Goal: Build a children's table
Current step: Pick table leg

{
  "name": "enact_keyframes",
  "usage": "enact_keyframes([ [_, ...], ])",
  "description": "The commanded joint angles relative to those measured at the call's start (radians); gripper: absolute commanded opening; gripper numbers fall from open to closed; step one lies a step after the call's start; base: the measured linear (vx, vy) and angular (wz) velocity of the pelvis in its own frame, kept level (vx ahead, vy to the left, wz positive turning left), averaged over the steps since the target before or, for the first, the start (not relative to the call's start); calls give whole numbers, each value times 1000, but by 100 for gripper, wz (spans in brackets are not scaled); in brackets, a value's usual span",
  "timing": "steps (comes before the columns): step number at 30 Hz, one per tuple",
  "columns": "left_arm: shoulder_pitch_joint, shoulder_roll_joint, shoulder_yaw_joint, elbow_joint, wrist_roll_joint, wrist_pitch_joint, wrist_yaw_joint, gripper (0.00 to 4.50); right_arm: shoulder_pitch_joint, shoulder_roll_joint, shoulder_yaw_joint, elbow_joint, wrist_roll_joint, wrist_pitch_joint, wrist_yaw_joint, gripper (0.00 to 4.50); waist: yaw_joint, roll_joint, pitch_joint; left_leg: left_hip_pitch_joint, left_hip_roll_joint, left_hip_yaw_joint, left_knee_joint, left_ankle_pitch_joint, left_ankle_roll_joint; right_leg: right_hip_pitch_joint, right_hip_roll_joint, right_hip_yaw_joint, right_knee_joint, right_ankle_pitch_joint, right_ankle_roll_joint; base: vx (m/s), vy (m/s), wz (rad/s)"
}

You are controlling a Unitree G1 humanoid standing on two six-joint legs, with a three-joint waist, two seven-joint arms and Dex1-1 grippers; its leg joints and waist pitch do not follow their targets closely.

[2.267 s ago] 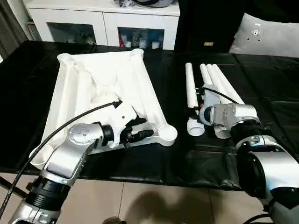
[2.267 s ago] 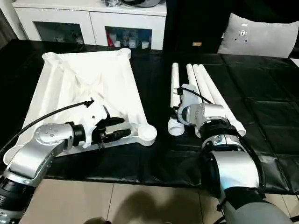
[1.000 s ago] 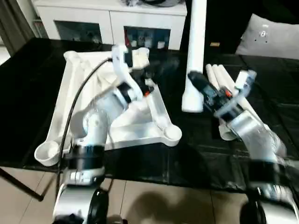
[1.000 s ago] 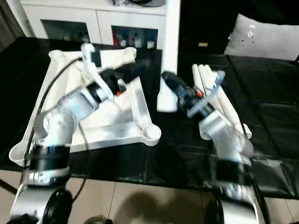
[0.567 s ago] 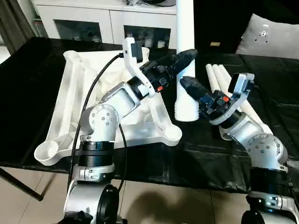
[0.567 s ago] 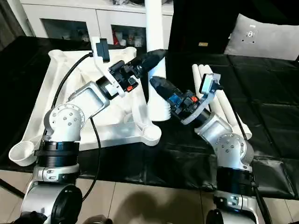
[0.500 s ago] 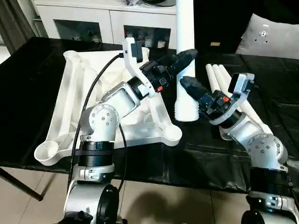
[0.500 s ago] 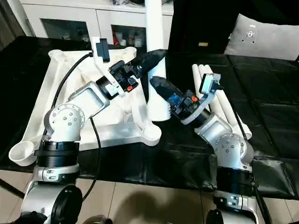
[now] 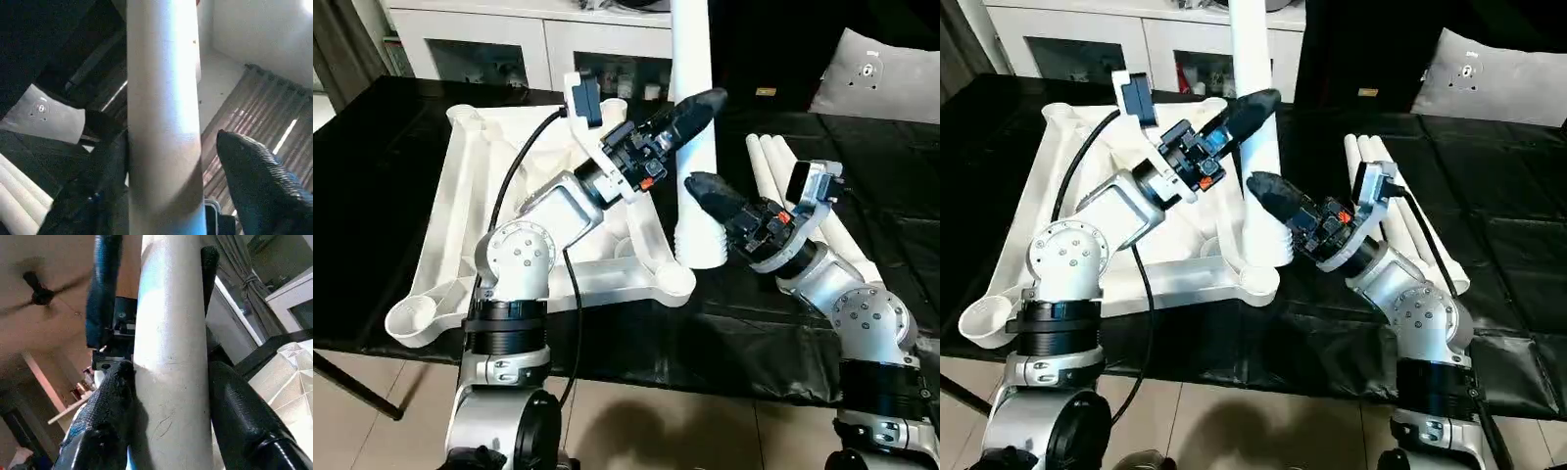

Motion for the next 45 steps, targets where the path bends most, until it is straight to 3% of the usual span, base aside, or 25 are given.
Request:
enact_keyframes([
  [1, -6, -3, -22, -11, -11, 4, -12, 285, 7, -9, 6, -17, 7, 1, -7, 188, 2, -15, -69, 8, 41, -8, -58, 4, 63, 60, -70, 31, -68, 117, -245, 0, 0, 0],
  [4, -3, -3, -25, -10, -12, 4, -10, 271, 11, -10, 6, -21, 10, 1, -8, 188, 3, -11, -69, 9, 41, -9, -57, 3, 63, 59, -70, 31, -68, 117, -246, 0, 0, 0],
  [14, 7, -2, -36, -19, -16, 10, -2, 190, 21, -12, 17, -21, 5, -10, -14, 187, 3, -12, -70, 9, 42, -9, -57, 1, 59, 60, -71, 31, -67, 124, -249, 0, 0, 0],
  [28, 7, 9, -42, -17, 8, -7, 7, 185, -1, -21, 38, 12, -53, -57, -32, 187, 4, -19, -71, 7, 40, -7, -55, 22, 71, 60, -71, 31, -64, 131, -244, 0, 0, 0],
  [30, 8, 23, -46, -12, 33, -25, 10, 185, -19, -19, 35, 39, -69, -65, -58, 242, 1, -21, -70, 7, 40, -7, -55, 17, 70, 60, -70, 30, -65, 121, -243, 0, 0, 0],
  [31, 9, 35, -55, -11, 59, -42, 12, 184, -26, -20, 36, 46, -78, -70, -65, 255, 0, -17, -70, 8, 40, -8, -55, 19, 70, 59, -70, 31, -66, 117, -238, 0, 0, 0],
  [33, 6, 49, -67, 2, 99, -68, 23, 184, -25, -26, 53, 43, -117, -111, -67, 262, 0, -12, -72, 10, 42, -8, -54, 27, 61, 57, -70, 31, -64, 124, -230, 0, 0, 0],
  [35, 1, 74, -95, 20, 165, -111, 30, 184, -18, -34, 66, 38, -136, -123, -67, 299, 0, -12, -72, 11, 41, -8, -54, 27, 57, 58, -68, 31, -63, 138, -227, 0, 0, 0],
  [37, -4, 97, -120, 27, 208, -141, 29, 184, -8, -49, 87, 26, -180, -158, -74, 303, 1, -12, -73, 11, 41, -9, -54, 29, 58, 60, -67, 32, -62, 153, -215, 0, 0, 0],
  [40, -11, 113, -134, 30, 236, -158, 34, 184, 2, -62, 112, 9, -238, -212, -82, 333, 0, -12, -74, 10, 41, -8, -53, 34, 52, 60, -68, 31, -59, 185, -228, 0, 0, 0],
  [45, -20, 120, -168, 52, 316, -227, 59, 184, -6, -131, 122, 16, -231, -137, -60, 376, 0, -14, -75, 9, 39, -8, -51, 33, 66, 65, -66, 32, -59, 195, -234, 0, 0, 0],
])
